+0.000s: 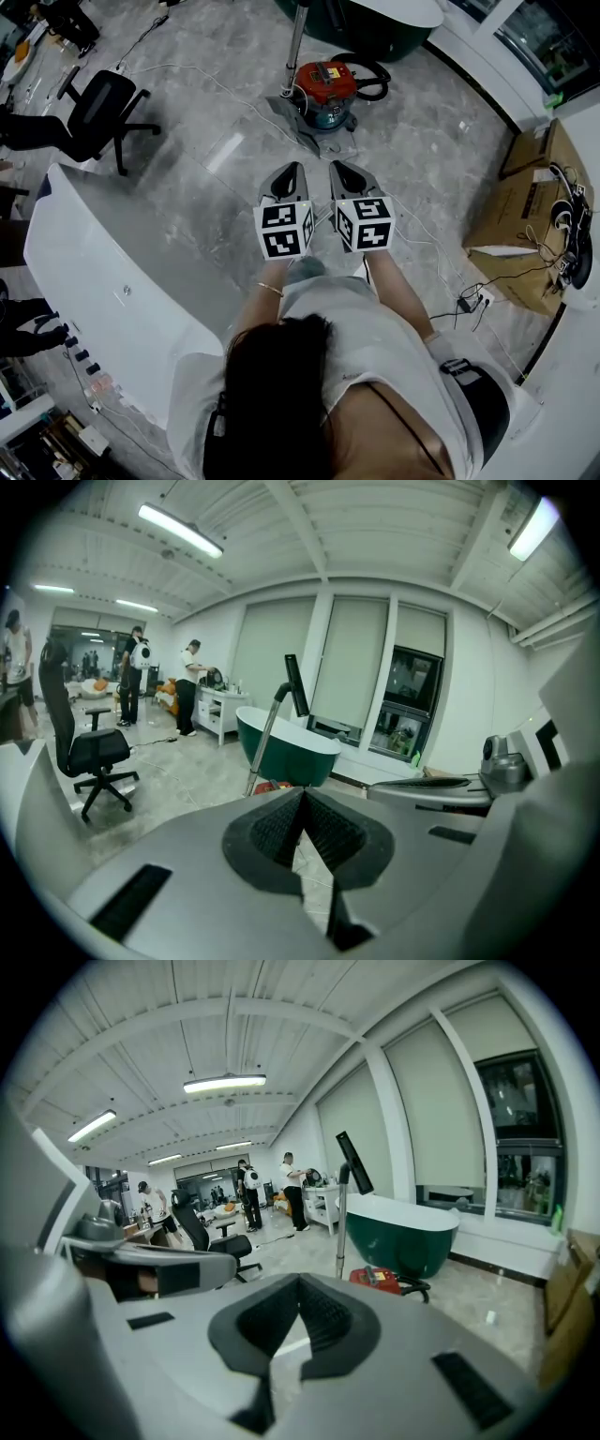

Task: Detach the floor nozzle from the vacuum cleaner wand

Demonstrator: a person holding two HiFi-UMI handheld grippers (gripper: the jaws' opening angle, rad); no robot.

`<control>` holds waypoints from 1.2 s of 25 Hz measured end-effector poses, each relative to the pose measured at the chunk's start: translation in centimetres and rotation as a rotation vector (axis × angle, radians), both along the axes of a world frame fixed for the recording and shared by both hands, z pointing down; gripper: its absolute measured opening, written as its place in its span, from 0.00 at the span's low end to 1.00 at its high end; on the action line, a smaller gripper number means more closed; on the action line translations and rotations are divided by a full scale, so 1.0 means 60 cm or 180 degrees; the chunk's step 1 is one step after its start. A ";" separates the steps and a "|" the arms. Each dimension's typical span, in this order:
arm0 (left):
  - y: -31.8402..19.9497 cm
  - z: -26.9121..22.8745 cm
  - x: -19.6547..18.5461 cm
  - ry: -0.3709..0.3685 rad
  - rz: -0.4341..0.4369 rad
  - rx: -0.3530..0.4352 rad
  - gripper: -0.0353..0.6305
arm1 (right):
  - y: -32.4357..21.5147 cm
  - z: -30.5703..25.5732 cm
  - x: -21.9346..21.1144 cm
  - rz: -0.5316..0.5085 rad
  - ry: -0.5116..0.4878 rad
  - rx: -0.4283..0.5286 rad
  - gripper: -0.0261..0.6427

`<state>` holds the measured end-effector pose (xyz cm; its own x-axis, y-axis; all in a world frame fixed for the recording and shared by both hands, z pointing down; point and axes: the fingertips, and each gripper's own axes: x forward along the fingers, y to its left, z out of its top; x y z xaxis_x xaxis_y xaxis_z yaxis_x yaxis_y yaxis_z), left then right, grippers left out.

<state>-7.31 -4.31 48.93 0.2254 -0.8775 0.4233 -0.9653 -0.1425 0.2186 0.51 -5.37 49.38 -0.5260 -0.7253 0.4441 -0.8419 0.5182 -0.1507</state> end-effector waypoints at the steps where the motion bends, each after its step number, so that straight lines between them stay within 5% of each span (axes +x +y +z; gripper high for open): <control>1: -0.005 0.000 -0.004 0.0004 0.0012 -0.0001 0.06 | -0.006 -0.002 -0.005 0.0005 0.0002 0.0012 0.06; 30: -0.051 -0.001 -0.052 0.0009 0.0215 0.0033 0.06 | -0.047 -0.001 -0.038 0.0262 0.0136 0.0039 0.06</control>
<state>-10.45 -7.39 48.90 0.2856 -0.8645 0.4135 -0.9528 -0.2098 0.2196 -1.79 -8.19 49.31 -0.4451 -0.7709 0.4557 -0.8872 0.4486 -0.1077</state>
